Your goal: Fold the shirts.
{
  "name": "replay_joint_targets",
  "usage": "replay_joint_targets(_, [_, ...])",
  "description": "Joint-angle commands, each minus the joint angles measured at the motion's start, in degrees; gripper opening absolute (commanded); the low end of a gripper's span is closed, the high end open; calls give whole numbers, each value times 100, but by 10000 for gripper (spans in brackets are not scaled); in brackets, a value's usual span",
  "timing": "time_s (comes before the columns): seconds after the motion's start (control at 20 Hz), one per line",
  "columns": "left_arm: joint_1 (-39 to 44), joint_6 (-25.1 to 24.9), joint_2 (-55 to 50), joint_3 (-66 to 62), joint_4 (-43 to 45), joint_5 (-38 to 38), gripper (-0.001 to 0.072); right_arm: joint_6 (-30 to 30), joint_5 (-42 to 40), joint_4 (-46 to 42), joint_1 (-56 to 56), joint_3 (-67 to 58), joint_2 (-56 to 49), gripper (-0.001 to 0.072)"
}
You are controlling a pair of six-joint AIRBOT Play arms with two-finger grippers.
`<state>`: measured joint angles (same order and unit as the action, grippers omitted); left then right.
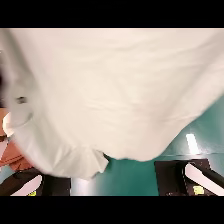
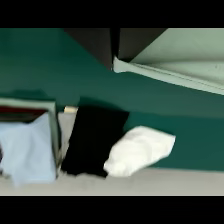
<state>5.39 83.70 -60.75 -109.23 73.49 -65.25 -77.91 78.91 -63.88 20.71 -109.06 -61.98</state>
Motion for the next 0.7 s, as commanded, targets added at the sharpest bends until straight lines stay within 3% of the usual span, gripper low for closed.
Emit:
replay_joint_targets(0.0, [-7,24,-1279,868,2,-44,24,-61,0,-605,-713,933,-881,19])
replay_joint_targets(0.1, [-7,22,-2046,1187,59,472,25,-57,-299,-1078,-1027,1241,-1508,19])
replay_joint_targets(0.3, [-9,92,-3012,1185,74,933,28,-57,-826,-1064,-1250,1239,-2465,22])
replay_joint_targets(0.35, [-9,90,-3032,1185,114,999,288,-52,-828,-1064,-1252,1113,-2614,26])
replay_joint_targets(0.4, [-42,114,-3012,1165,129,1040,604,-50,-798,-1062,-1250,929,-2734,146])
replay_joint_targets(0.45, [-98,190,-2986,1104,140,964,607,-48,-726,-1064,-1244,717,-2815,327])
replay_joint_targets(0.5, [-192,197,-2927,1043,131,804,602,-46,-595,-1064,-1204,516,-2855,380])
replay_joint_targets(0.65, [-562,188,-2653,1080,138,-227,601,118,199,-1062,-1113,105,-2815,380])
